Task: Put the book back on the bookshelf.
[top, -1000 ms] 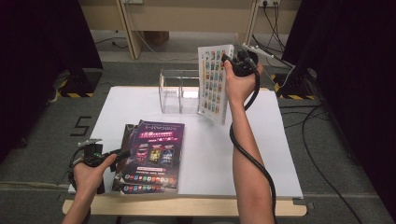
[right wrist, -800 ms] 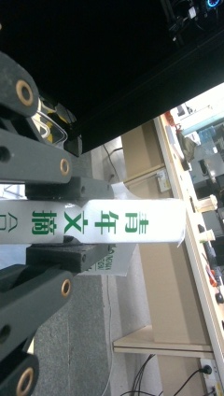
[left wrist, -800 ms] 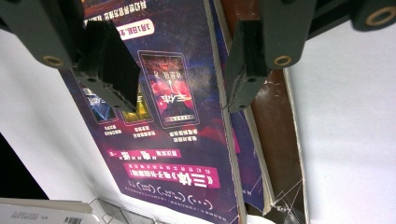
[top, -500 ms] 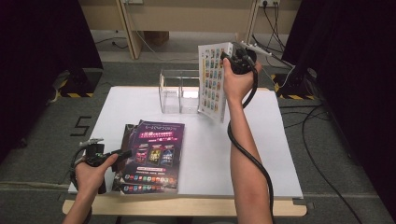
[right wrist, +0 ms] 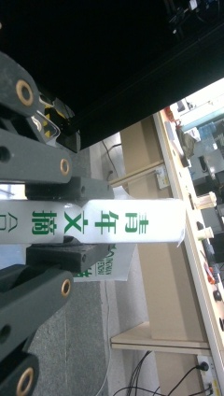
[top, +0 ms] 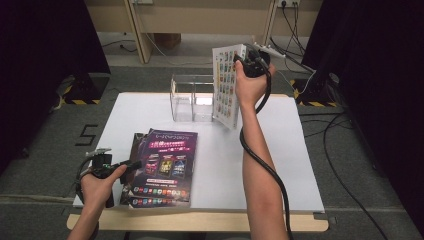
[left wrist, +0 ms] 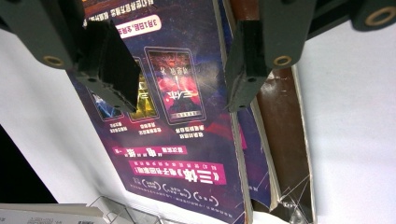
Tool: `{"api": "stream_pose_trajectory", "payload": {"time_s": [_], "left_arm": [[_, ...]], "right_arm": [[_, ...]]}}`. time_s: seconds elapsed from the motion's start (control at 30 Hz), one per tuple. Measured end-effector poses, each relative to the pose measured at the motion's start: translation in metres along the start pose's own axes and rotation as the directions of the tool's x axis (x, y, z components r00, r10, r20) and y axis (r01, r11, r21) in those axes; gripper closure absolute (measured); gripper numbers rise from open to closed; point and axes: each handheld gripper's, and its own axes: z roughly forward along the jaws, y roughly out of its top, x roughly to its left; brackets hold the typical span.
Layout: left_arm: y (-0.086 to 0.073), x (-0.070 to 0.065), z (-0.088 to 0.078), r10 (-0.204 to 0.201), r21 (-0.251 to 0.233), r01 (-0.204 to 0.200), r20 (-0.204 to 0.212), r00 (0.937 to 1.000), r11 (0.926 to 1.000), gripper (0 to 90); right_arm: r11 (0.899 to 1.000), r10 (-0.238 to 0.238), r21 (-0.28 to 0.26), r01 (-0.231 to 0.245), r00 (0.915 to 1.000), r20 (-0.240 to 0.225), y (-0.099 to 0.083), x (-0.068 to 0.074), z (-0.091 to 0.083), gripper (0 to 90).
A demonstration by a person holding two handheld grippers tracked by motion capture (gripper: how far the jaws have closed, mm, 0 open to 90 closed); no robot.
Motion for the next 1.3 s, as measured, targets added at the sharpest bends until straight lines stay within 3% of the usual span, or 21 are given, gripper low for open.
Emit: {"api": "stream_pose_trajectory", "payload": {"time_s": [0.7,1.3], "left_arm": [[-0.002,0.002,0.002,-0.013,0.007,0.013,0.002,0.9999,0.9999,44.1],[-0.003,0.002,0.005,-0.016,0.007,0.016,-0.003,0.9999,0.9998,44.2]], "right_arm": [[1.000,-0.010,-0.003,0.010,0.9991,0.041,0.003,-0.001,0.016,73.9],[1.000,-0.008,-0.003,0.008,0.9988,0.049,0.003,-0.001,0.031,73.9]]}}
